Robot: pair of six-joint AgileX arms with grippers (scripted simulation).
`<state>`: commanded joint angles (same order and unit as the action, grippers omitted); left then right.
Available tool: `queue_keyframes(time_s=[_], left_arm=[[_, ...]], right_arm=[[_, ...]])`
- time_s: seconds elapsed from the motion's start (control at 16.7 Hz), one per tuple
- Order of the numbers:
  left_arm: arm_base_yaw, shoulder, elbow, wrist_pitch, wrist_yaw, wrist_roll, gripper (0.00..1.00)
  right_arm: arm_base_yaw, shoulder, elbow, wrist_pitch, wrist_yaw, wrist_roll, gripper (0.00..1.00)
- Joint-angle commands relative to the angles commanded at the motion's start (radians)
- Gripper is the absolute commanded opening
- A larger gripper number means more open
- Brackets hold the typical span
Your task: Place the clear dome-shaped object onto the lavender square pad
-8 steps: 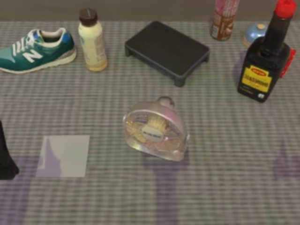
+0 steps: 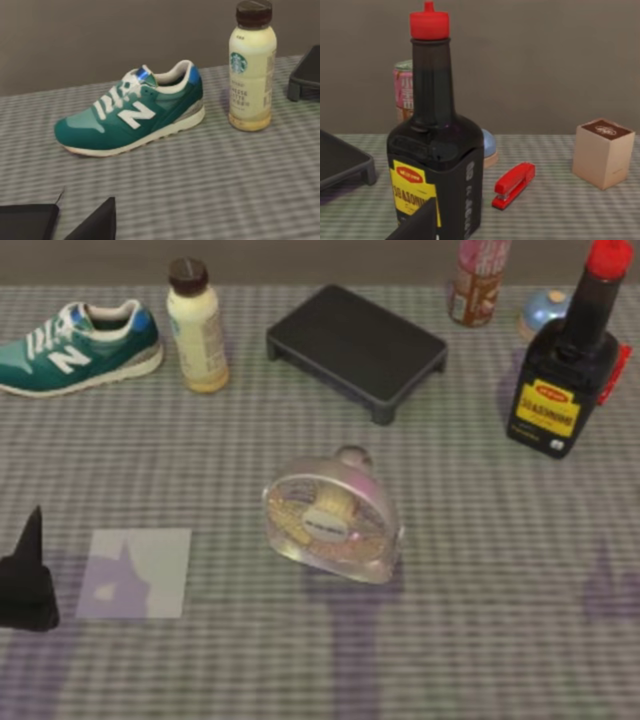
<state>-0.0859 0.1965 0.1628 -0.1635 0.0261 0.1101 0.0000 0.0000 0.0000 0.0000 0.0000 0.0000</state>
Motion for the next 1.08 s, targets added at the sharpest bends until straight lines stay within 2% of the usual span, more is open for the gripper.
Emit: queue_keyframes(time_s=[0.36,1.08], left_arm=[[-0.164,0.442,0.405,-0.351,0.024,0.243,1.00],[-0.498,1.515,1.477,-1.103,0.015,0.838,1.00]], right_arm=[[0.000,0.000,0.000,0.000,0.000,0.000,1.00],[0.000,0.000,0.000,0.000,0.000,0.000,1.00]])
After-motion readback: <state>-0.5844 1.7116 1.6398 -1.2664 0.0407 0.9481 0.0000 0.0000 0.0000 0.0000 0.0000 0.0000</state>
